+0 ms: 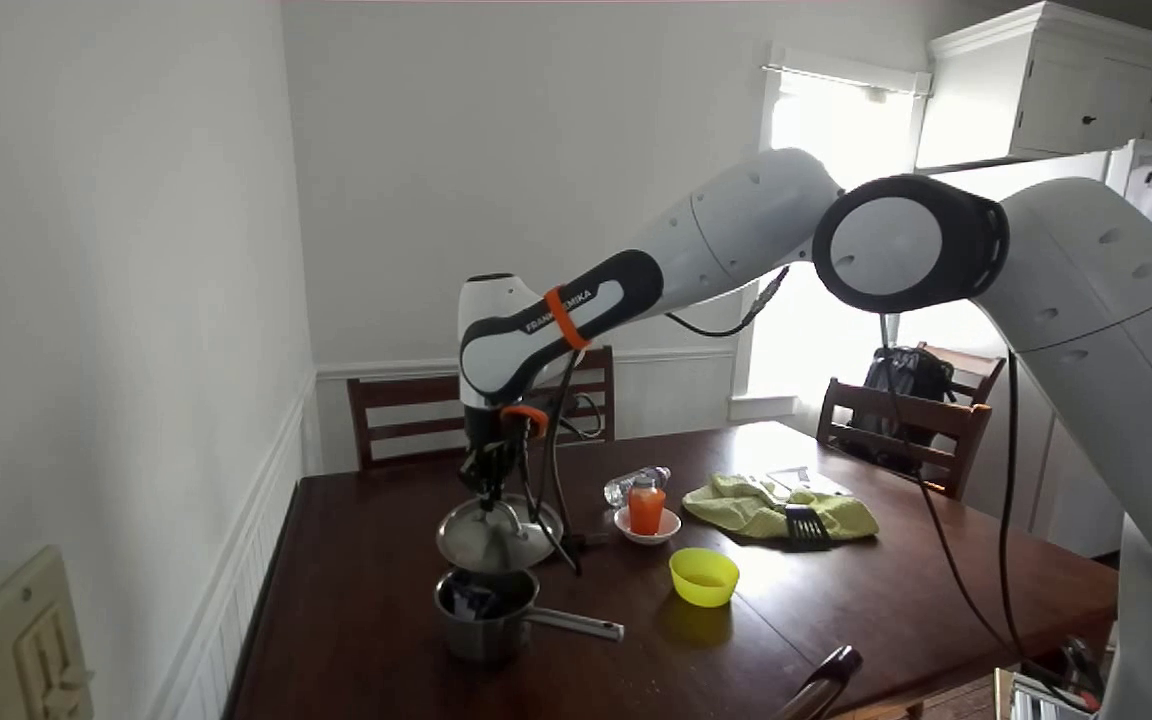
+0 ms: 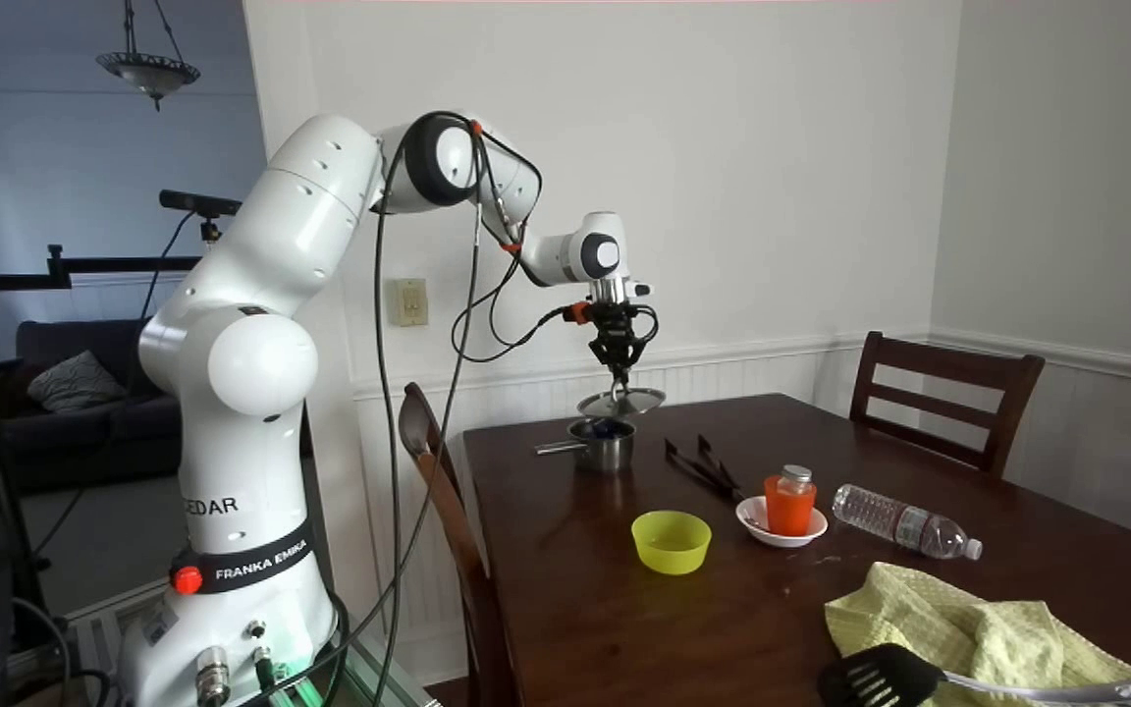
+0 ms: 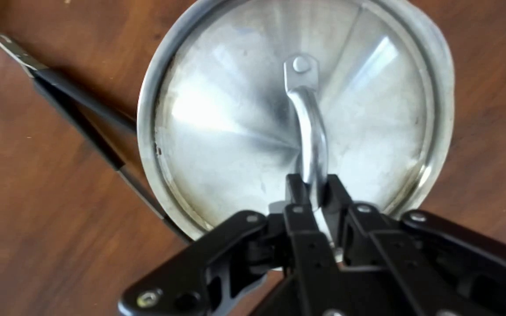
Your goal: Put the lid on the table
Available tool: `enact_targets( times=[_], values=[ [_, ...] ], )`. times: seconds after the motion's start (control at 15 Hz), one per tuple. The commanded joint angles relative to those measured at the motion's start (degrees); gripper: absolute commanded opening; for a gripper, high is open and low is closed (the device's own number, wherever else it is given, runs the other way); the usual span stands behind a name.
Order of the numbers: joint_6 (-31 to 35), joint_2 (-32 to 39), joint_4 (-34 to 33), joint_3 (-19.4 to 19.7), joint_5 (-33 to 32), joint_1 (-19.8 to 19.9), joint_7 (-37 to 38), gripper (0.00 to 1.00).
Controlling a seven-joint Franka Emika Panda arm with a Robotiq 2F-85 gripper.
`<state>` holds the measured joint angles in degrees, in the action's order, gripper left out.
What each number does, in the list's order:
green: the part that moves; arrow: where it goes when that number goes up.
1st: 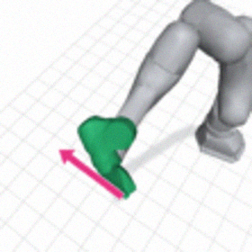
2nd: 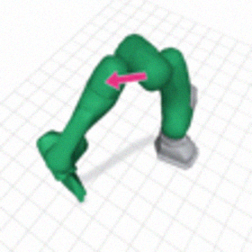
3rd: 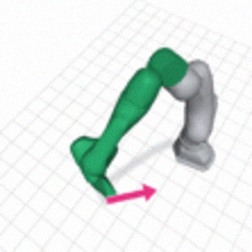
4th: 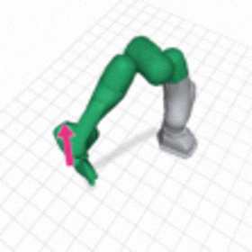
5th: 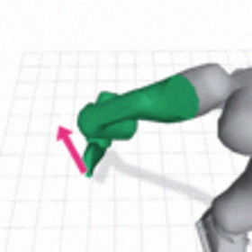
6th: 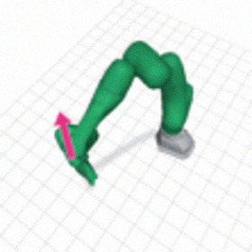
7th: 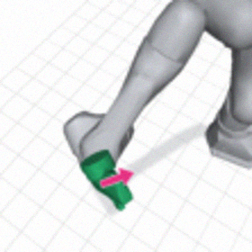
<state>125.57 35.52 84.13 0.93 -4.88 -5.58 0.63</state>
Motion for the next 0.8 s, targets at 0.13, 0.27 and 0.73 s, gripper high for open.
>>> enact_targets(
  times=[0.13,0.27,0.73],
  values=[
    [1.01,-4.65,5.49,4.71,0.36,4.4,7.79,0.04],
    [-0.13,-2.9,2.86,3.97,0.0,4.66,6.27,0.04],
    [3.87,2.94,-3.29,5.33,3.95,7.64,14.17,0.04]
  ],
)
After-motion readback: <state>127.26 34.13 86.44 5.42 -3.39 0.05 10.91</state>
